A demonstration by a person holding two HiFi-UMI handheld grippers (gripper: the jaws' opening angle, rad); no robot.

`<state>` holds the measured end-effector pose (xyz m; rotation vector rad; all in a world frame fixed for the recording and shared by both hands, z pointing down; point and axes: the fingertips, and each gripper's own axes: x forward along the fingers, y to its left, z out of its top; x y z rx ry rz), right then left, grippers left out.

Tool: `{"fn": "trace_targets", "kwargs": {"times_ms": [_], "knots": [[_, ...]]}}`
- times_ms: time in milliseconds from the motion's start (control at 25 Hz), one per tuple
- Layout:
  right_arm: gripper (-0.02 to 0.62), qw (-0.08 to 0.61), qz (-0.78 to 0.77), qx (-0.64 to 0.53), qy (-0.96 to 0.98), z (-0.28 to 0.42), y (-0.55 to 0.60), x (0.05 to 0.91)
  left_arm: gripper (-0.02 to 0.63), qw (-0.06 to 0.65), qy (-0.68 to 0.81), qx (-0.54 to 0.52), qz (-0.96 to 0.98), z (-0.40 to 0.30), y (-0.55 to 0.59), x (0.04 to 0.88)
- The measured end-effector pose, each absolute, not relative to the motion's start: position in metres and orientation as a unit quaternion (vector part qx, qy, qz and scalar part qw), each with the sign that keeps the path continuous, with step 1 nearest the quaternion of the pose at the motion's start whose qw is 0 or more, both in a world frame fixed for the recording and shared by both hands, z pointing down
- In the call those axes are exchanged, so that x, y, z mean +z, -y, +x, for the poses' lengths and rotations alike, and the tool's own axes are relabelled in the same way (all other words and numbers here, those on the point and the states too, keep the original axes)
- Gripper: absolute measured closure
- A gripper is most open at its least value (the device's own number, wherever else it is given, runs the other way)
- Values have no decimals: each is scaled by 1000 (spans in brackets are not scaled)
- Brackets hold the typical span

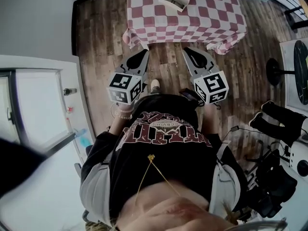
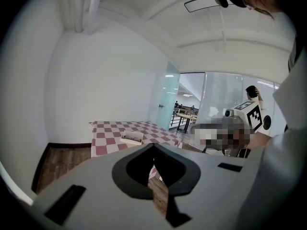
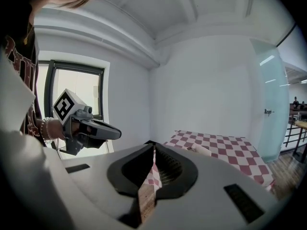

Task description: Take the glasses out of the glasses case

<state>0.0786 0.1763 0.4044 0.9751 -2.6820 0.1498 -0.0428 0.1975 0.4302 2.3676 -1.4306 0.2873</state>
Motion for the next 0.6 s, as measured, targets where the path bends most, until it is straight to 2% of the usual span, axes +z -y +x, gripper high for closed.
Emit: {"fn": "trace_targets", "kwargs": {"times_ms": [440, 600], "knots": [[569, 88, 336, 66, 935, 46, -153, 392, 607, 171, 482, 86, 855, -68, -167, 428], [569, 91, 347, 69, 931, 43, -148, 393, 607, 177, 473, 90, 858, -69, -159, 431]]}}
